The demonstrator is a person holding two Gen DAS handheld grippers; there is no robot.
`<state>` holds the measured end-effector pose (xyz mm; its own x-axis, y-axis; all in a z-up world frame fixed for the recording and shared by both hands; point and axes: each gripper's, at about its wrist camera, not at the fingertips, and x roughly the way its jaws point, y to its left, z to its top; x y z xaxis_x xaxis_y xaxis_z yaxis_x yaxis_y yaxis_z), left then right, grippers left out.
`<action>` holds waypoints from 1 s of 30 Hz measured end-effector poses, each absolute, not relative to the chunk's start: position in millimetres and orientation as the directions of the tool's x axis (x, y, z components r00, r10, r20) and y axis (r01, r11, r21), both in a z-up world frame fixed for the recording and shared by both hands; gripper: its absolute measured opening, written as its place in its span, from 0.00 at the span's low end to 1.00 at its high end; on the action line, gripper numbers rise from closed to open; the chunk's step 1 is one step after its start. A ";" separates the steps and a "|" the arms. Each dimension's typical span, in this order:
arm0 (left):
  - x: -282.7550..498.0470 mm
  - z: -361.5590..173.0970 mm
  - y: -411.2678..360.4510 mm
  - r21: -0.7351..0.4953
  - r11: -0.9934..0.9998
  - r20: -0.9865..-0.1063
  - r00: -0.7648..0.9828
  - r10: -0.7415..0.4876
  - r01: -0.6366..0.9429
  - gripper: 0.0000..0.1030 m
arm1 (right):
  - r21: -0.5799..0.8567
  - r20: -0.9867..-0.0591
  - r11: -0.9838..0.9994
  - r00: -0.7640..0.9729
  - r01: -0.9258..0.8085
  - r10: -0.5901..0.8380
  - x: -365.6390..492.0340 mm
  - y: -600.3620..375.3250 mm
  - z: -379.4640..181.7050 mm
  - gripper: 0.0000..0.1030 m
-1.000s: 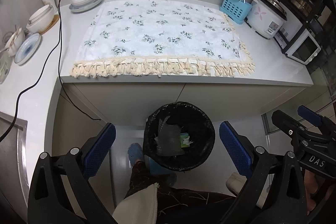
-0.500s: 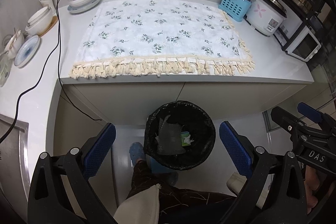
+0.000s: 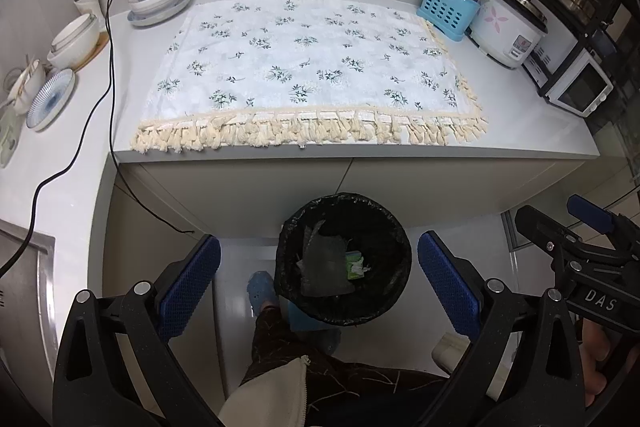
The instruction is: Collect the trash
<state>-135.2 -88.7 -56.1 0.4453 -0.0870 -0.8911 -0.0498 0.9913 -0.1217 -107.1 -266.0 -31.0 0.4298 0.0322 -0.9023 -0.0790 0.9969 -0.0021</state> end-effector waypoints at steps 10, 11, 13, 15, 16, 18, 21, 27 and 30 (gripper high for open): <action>-131.4 -57.2 -84.0 -0.113 0.991 -0.897 0.437 -0.068 -0.077 0.94 | 0.001 -0.904 0.996 0.426 -0.086 0.037 -104.1 -265.9 -32.3 0.93; -131.0 -57.5 -84.4 -0.102 0.992 -0.899 0.433 -0.057 -0.081 0.94 | 0.002 -0.904 0.996 0.425 -0.088 0.039 -103.6 -265.9 -32.6 0.93; -130.4 -58.4 -84.3 -0.093 0.992 -0.902 0.428 -0.048 -0.085 0.94 | 0.005 -0.905 0.996 0.424 -0.089 0.042 -102.4 -266.0 -33.9 0.93; -130.2 -58.7 -82.8 -0.096 0.991 -0.903 0.426 -0.050 -0.088 0.94 | 0.008 -0.906 0.996 0.421 -0.091 0.046 -101.0 -265.7 -35.6 0.93; -130.2 -58.7 -82.3 -0.096 0.991 -0.903 0.426 -0.049 -0.090 0.94 | 0.010 -0.906 0.996 0.420 -0.091 0.047 -100.3 -265.4 -36.2 0.93; -129.8 -59.3 -81.4 -0.097 0.991 -0.905 0.423 -0.048 -0.095 0.94 | 0.012 -0.907 0.996 0.418 -0.093 0.050 -99.1 -266.1 -36.9 0.93; -129.7 -60.1 -81.6 -0.094 0.991 -0.907 0.418 -0.045 -0.098 0.94 | 0.009 -0.908 0.995 0.416 -0.096 0.049 -97.7 -265.5 -37.8 0.93; -128.9 -62.6 -78.5 -0.094 0.989 -0.915 0.401 -0.041 -0.113 0.94 | 0.012 -0.911 0.994 0.409 -0.106 0.055 -96.6 -264.0 -40.2 0.93; -128.8 -63.1 -78.4 -0.093 0.989 -0.917 0.397 -0.040 -0.115 0.94 | 0.014 -0.911 0.994 0.408 -0.112 0.059 -95.0 -262.7 -40.8 0.93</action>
<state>-128.8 -78.4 -63.0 0.3975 -0.0397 -0.9168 -0.1150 0.9890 -0.0926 -95.0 -262.7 -40.8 0.4076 0.0590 -0.9113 -0.1121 0.9936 0.0142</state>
